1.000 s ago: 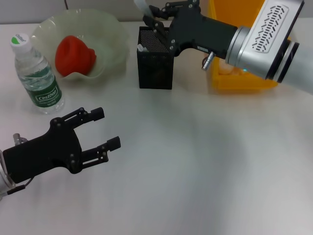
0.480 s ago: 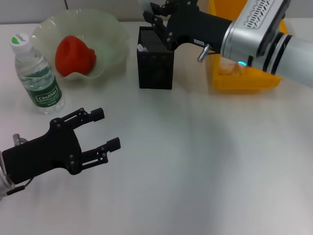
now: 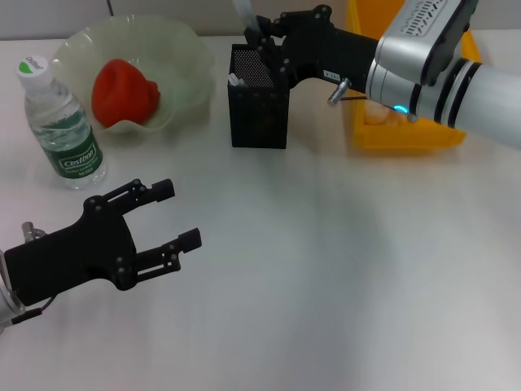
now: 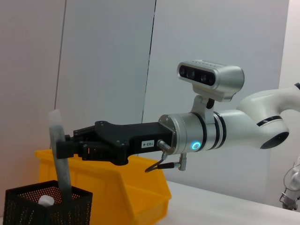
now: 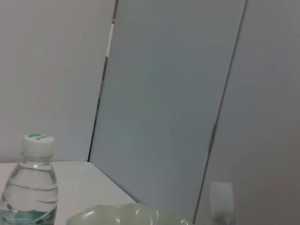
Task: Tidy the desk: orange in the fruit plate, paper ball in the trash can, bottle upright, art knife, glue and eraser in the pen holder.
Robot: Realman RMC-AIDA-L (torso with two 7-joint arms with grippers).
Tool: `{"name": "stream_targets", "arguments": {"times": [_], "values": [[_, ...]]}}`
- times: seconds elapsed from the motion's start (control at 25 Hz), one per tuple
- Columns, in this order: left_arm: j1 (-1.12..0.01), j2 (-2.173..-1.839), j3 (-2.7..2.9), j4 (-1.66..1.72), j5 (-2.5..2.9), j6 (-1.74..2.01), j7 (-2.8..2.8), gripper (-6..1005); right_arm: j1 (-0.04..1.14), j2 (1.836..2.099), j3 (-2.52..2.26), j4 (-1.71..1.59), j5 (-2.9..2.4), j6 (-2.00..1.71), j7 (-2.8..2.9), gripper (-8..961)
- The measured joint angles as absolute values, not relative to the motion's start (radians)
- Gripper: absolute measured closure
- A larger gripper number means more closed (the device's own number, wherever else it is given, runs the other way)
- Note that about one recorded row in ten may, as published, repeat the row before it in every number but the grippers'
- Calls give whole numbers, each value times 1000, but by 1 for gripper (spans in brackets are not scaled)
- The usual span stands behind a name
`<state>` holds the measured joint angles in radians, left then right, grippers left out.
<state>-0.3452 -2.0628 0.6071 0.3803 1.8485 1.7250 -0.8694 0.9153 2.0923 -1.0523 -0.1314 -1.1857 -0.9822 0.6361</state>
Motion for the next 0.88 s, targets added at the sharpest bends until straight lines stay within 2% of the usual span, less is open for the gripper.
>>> {"name": "stream_targets", "arguments": {"times": [0.88], "values": [[-334,-2063,612,380,1855,1744,-841,199,919,2092,-1052,-129,-1186,-952,720,701]]}}
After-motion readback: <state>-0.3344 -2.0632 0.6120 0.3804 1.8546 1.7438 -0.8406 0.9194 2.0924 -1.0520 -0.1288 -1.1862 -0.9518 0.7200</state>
